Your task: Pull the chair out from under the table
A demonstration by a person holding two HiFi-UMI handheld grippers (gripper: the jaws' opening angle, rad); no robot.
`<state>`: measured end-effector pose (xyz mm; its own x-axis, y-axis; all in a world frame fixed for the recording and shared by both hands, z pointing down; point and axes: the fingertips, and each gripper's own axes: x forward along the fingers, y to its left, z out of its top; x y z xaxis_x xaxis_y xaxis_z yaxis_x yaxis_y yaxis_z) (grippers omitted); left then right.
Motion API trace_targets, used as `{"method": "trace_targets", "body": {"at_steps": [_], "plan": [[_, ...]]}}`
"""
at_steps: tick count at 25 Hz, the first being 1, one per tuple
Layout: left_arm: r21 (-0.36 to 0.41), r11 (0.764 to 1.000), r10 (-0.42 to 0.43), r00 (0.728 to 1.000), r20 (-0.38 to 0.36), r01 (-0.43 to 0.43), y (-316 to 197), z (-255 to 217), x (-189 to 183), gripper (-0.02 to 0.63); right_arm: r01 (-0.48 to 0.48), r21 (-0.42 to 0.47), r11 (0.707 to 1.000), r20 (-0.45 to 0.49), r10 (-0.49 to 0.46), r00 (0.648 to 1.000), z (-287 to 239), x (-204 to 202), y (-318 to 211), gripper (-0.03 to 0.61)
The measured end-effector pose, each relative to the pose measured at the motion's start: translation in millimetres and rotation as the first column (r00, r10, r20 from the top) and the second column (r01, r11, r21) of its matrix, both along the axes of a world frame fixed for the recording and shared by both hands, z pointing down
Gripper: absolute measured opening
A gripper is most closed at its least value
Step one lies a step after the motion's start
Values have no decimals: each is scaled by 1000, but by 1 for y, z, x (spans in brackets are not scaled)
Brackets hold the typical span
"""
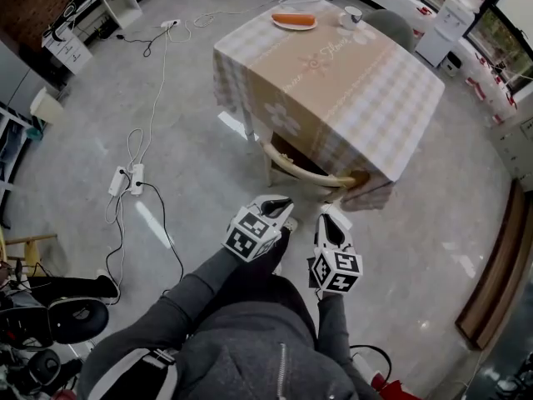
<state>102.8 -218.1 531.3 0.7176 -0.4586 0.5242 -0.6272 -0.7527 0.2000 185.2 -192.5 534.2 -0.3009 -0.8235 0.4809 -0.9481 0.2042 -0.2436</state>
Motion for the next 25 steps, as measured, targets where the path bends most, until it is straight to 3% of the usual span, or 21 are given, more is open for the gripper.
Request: {"method": "trace_targets", "body": {"at_steps": [13,18,25], "plan": [[-25,1000,-11,1000,12,11,-62,7,17,9,48,-24,999,0,-48,999,4,13,-70,14],[-26,998,65,995,77,-63,-75,18,17,9,129,-19,991,-30,-130,991,4,11,-90,14],[-77,986,158,981,116,-150,-89,35,20,9,209,-98,973,-50,-214,975,19,9,-111,14]]}}
